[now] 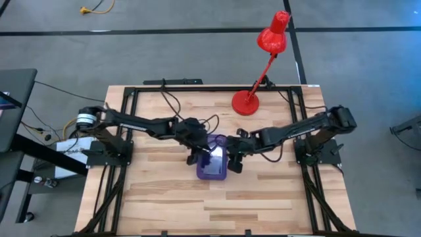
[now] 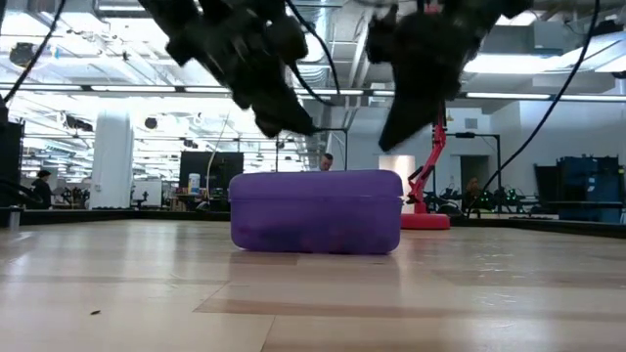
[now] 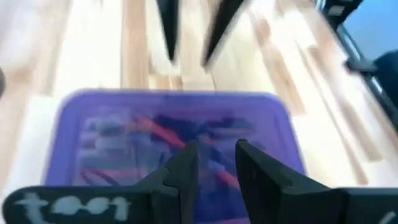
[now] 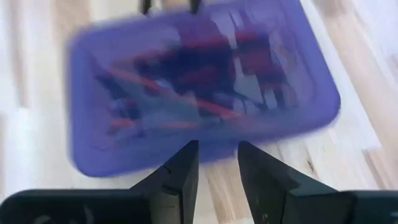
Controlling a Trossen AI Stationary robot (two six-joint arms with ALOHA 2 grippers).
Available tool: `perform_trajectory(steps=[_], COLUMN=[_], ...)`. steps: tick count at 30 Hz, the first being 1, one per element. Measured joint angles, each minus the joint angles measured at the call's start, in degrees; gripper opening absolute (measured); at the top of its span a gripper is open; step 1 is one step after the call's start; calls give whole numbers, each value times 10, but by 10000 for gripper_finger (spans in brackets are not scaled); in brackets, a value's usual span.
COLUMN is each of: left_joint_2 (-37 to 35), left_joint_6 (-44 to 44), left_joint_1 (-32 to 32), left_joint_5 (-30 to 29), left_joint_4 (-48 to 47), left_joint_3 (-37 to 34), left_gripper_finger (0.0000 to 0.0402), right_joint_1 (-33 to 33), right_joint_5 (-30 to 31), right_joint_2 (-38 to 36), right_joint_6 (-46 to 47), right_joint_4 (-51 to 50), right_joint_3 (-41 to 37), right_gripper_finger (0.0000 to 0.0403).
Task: Pick & place school supplies into a supply box
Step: Return to Home Position
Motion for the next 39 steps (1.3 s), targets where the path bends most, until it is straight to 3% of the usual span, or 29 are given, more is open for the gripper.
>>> perform_trajectory(steps=[4,13,21,29,33,39], left_joint_2=[-66,-253,-393,-484,-514,-553], left_joint_6=[-16,-34,-56,-126,-139,-9], left_joint_1=[0,0,2,2,1,-11], left_joint_5=[-26,-185,-244,-298,-287,-131], left_joint_4=[-29,-183,-188,-222,-225,-262], left_joint_3=[0,0,0,-1,-1,-1], left_gripper_finger=[93,93,93,93,93,93], right_joint_1=[2,7,0,-28,-33,23], right_joint_5=[1,42,64,62,58,-17], right_joint_2=[-27,-152,-282,-387,-431,-459], right_joint_6=[-4,-28,-32,107,131,-46], right_joint_4=[30,-26,-43,-83,-61,4], right_joint_3=[1,9,10,9,9,9], right_gripper_finger=[106,106,106,106,106,106])
